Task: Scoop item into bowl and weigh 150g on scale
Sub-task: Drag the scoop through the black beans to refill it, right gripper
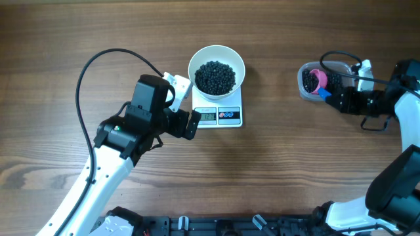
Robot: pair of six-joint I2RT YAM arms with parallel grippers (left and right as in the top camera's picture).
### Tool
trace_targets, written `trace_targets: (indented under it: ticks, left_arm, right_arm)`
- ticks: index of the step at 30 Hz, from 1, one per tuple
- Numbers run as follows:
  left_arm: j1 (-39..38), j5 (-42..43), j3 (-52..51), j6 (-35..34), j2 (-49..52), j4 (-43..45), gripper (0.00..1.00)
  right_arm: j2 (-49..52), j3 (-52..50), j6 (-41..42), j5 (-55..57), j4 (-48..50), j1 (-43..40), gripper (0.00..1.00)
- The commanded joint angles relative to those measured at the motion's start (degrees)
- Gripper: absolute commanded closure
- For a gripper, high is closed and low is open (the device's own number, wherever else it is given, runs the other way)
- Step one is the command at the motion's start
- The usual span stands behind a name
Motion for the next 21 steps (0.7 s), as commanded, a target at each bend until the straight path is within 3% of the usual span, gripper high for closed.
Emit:
trace_targets:
  ticks: [1,13,21]
  left_arm:
    - [0.22,-0.13,-0.09,-0.33,0.02,0.13,0.0]
    - [0.22,-0.13,-0.09,-0.33,0.02,0.15,0.0]
    - [0.22,-0.13,-0.09,-0.33,0.02,0.13,0.0]
  right_arm:
    - [1.05,-0.81,-0.96,-6.93,0.13,-1.01,0.96]
    - [1.05,-0.81,-0.9,-6.99,-0.33,-5.73,0.96]
    - [1.05,-0.79,2.16,-13.55,-0.96,-10.19,0.96]
